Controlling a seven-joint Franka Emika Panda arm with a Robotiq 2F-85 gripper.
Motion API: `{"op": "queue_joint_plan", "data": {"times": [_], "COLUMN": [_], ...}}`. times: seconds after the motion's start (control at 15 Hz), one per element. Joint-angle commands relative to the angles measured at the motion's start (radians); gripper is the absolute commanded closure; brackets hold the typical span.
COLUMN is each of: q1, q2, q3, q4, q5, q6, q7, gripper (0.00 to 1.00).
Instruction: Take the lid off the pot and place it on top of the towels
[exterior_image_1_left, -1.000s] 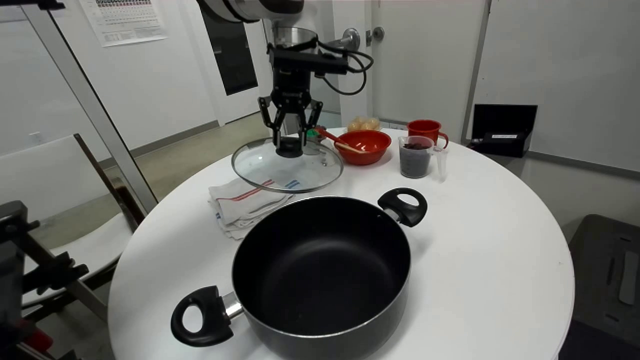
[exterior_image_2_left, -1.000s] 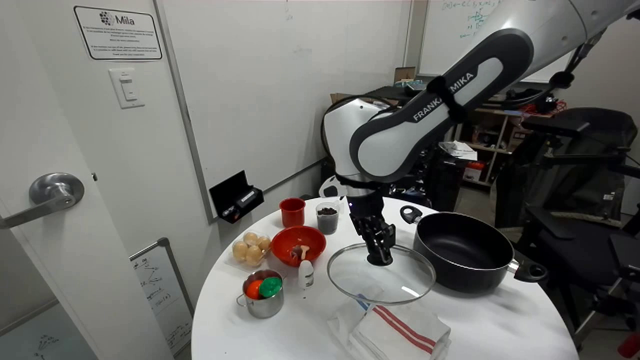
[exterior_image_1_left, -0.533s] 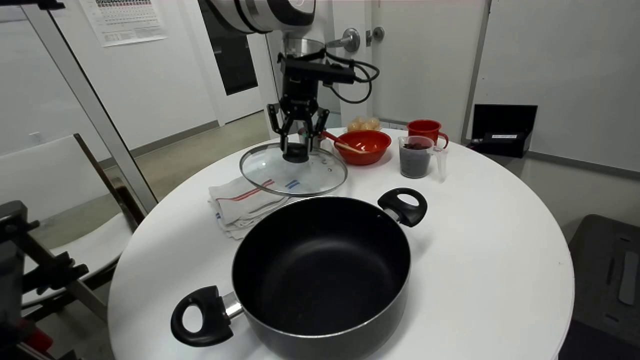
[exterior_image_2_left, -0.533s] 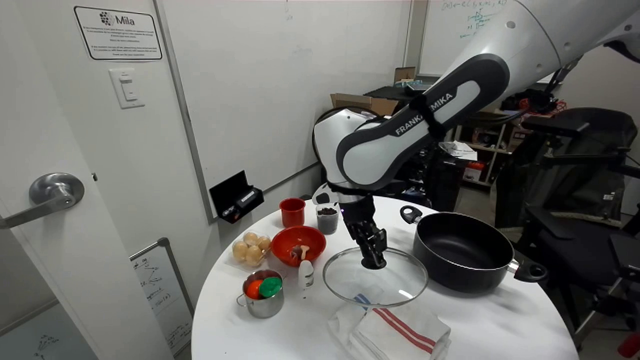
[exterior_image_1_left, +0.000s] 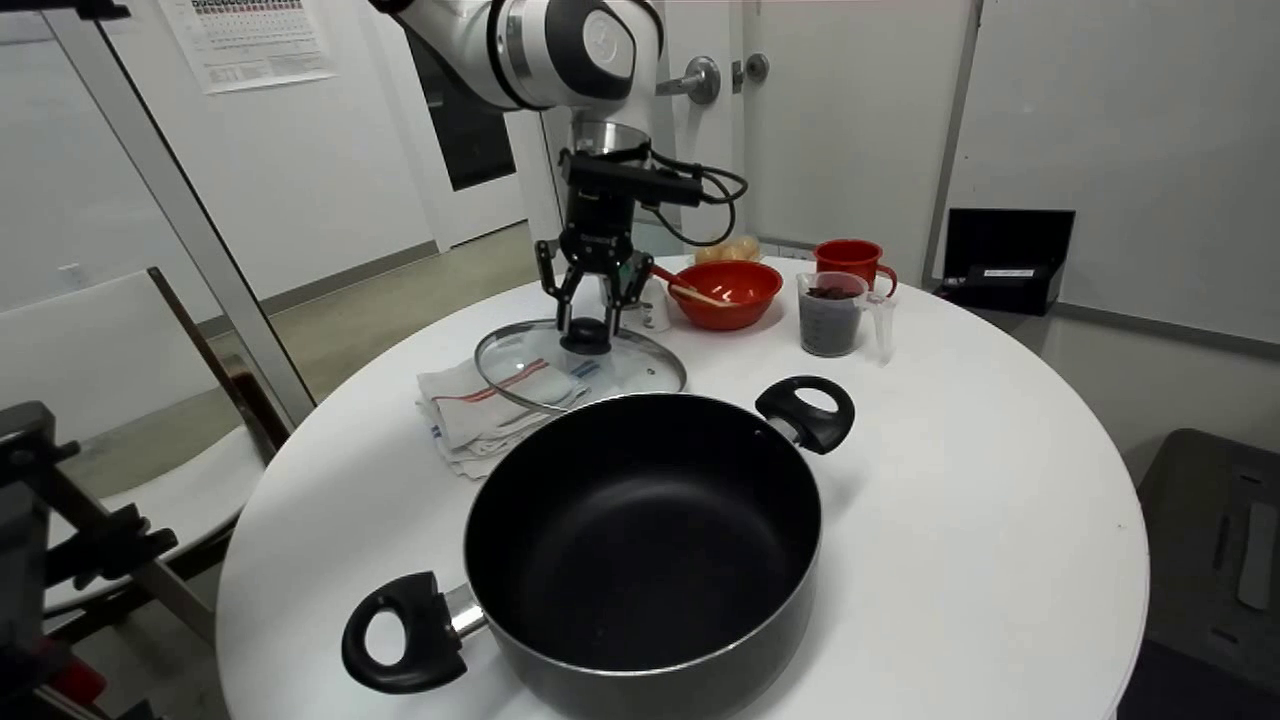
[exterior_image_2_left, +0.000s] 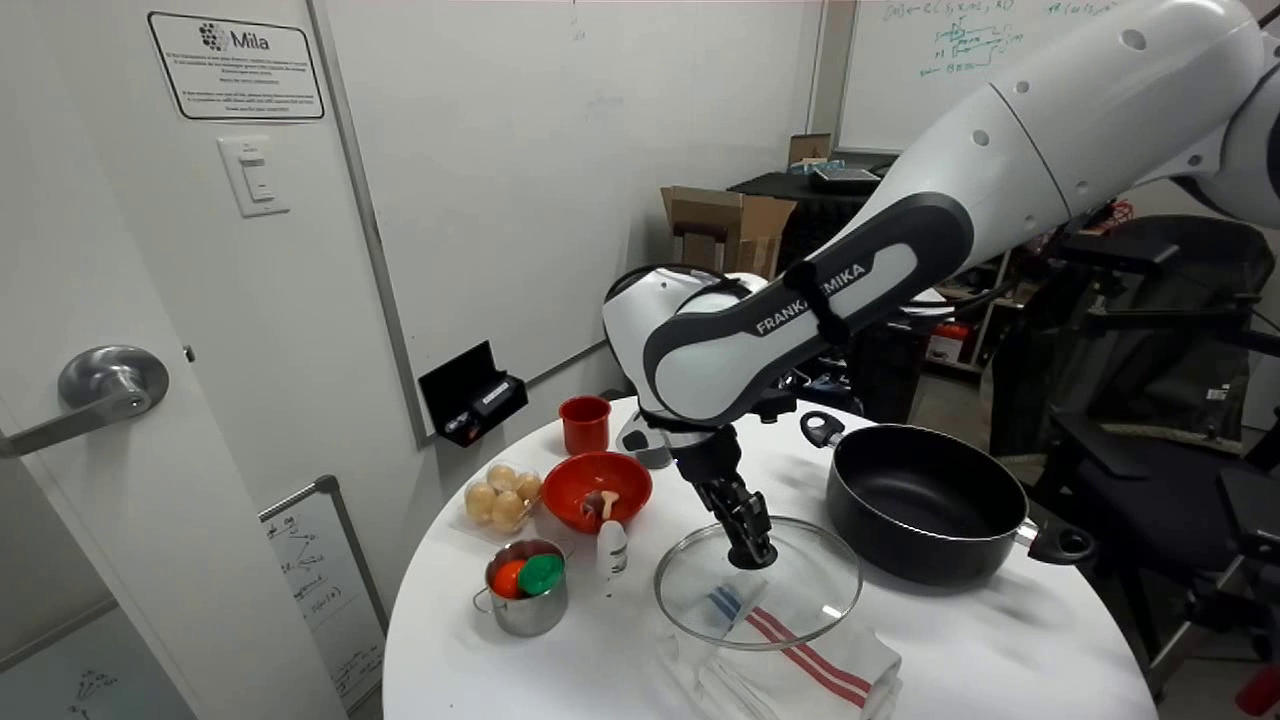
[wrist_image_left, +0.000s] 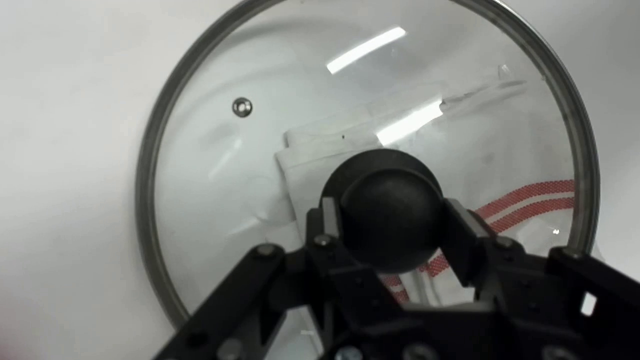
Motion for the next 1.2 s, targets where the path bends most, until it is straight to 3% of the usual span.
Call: {"op": "queue_joint_plan", "data": {"times": [0.0,0.27,0.8,0.93,1.13], "q1": [0.026,0.019,0.015,0.015,0.014], "q2": [0.078,0.114,0.174,0.186,0.202], "q3": [-0.016,-0.012,-0.014,-0.014,-0.011], "q4": [0.153,0.217,0.328,0.352,0.390], "q5": [0.019,0.046,0.079,0.080,0.085], "q6": [-0.084,-0.093,-0.228,-0.250,-0.290], "q7": [0.045,0.125,0.263,0.273,0.279], "gripper": [0.74,0.74,0.74,0.32,0.10]}}
